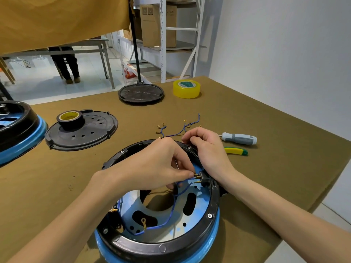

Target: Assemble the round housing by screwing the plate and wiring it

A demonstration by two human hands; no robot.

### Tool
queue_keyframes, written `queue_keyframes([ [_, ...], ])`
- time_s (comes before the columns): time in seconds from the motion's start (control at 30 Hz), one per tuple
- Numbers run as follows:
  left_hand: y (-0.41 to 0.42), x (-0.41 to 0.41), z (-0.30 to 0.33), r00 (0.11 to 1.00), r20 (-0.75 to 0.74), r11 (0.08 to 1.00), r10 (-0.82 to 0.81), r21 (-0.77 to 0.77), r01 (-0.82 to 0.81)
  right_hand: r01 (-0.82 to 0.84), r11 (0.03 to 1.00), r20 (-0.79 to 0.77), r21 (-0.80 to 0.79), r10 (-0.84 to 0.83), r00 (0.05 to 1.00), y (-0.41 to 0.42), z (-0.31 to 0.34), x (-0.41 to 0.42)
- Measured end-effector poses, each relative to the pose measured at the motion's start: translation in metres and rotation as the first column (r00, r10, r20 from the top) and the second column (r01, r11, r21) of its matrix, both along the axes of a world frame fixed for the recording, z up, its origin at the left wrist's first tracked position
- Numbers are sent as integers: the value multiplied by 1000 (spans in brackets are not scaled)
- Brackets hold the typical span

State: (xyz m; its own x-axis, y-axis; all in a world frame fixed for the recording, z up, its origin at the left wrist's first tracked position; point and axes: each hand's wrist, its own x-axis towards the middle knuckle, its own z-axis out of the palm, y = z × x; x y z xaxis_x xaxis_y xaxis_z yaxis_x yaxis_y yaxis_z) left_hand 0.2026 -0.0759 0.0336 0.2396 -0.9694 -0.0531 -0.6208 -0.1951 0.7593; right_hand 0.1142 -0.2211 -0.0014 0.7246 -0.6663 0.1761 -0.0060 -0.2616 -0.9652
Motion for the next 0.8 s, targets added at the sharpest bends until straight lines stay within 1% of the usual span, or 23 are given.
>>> queue_keyframes([
  [0.2,-5,-1,2,981,-191,994,44,105,-24,-9,1000,19,5,9,1000,0,1,-1],
  [0.33,-13,-4,3,978,-196,981,78,188,-41,-15,1000,33,13,15,999,0,0,0],
  [0.47,-14,-3,3,958,-263,965,116,257,-46,-21,1000,41,19,21,999,-1,-1,1],
  [0.8,-14,1,6,919,-379,955,111,298,8,-29,1000,44,-2,29,999,-3,-4,1],
])
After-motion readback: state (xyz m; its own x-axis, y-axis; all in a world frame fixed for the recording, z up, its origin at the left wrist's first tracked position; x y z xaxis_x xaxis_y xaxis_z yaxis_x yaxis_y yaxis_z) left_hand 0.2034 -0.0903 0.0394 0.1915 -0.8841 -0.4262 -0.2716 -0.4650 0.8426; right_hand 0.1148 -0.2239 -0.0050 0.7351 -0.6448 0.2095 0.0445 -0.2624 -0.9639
